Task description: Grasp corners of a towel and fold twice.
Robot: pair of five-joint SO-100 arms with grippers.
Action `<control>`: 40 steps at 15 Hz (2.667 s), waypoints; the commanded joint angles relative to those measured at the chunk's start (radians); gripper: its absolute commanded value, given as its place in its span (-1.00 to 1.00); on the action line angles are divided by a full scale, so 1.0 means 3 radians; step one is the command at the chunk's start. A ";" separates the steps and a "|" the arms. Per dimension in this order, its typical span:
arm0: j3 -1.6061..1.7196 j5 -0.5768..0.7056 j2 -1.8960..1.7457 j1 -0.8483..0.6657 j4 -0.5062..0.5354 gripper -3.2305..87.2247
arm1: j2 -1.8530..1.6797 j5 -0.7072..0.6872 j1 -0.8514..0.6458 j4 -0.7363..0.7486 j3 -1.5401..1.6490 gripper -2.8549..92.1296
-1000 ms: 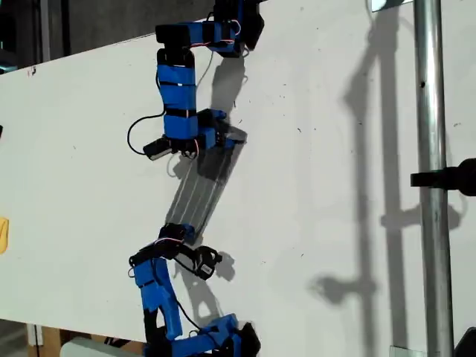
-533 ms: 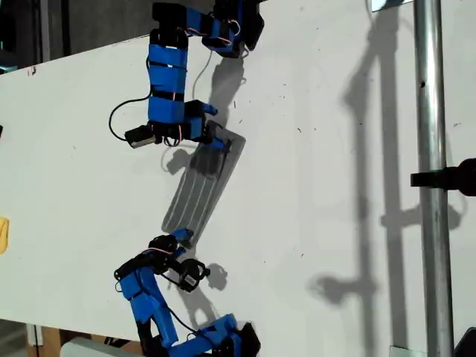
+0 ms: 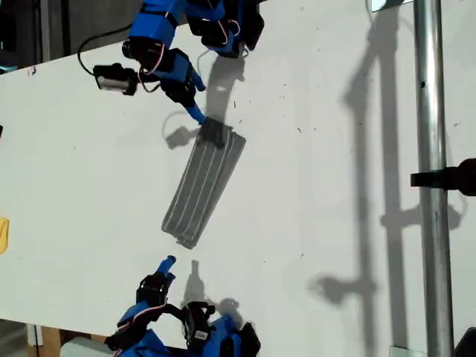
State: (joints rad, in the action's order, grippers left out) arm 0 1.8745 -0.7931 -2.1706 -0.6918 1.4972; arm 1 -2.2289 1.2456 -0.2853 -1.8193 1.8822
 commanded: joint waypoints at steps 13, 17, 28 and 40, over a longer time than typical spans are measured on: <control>0.4034 -0.1483 -0.4367 0.1641 -0.1018 -0.99 | -0.2511 0.2245 0.1473 0.0731 0.2168 0.03; 0.4111 -0.1340 -0.4367 0.1611 -0.1038 -0.99 | -0.1979 0.2255 0.1304 0.1033 0.2153 0.00; 0.4137 -0.1355 -0.4367 0.1606 -0.1007 -0.98 | 0.1923 0.2132 0.0537 0.3226 0.1053 0.14; 0.4137 -0.1248 -0.4367 0.1621 -0.0987 -0.98 | 0.2817 0.1534 -0.0112 0.3037 0.0051 0.09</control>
State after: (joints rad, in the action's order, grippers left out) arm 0 3.1032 -1.1750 -3.4760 -0.1994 1.1950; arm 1 -1.3560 1.6644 -0.2945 -0.8682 1.8899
